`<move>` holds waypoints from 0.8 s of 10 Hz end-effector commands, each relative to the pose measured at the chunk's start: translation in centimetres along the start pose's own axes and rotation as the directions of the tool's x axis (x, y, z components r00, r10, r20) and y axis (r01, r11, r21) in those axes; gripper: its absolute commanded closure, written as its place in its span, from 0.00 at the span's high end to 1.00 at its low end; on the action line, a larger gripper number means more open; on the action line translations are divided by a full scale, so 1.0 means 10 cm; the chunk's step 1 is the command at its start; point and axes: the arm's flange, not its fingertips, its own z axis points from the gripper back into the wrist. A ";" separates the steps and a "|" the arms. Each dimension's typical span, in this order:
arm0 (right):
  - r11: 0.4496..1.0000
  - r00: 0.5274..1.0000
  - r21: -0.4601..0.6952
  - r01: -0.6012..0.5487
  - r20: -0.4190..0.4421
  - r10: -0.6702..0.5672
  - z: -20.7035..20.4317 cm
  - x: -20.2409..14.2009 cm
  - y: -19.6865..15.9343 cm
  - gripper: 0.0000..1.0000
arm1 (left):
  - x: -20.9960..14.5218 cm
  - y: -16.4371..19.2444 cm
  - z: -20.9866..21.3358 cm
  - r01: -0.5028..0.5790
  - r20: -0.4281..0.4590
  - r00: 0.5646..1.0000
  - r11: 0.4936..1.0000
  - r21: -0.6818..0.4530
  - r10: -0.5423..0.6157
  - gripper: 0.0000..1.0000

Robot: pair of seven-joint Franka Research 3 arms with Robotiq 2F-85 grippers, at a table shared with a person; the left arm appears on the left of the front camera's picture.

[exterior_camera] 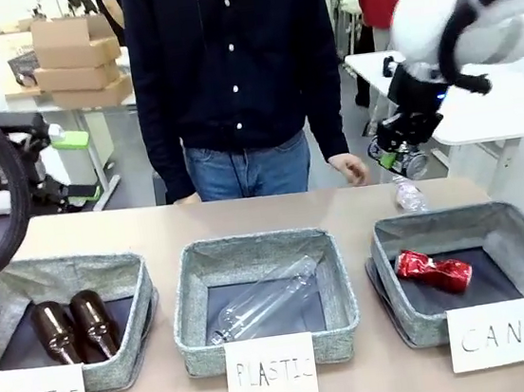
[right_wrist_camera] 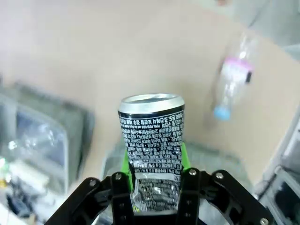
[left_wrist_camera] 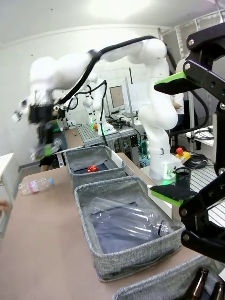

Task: Sort the can waste into the basket.
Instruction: Pick up the can waste from the table and place it in the right Fabric basket.

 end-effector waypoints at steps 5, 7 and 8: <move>0.985 0.988 0.117 -0.124 0.106 0.112 0.41 -1.87 -0.17 0.05 | 0.00 -0.03 0.01 -0.007 0.006 1.000 1.000 -0.021 0.007 1.00; 0.985 0.992 0.134 -0.112 0.079 0.102 0.35 -1.77 -0.19 0.05 | 0.00 -0.03 0.01 -0.007 0.006 1.000 1.000 -0.021 0.007 1.00; 0.983 0.990 0.137 -0.123 0.083 0.113 0.37 -1.75 -0.20 0.05 | 0.00 -0.03 0.01 -0.007 0.006 1.000 1.000 -0.021 0.007 1.00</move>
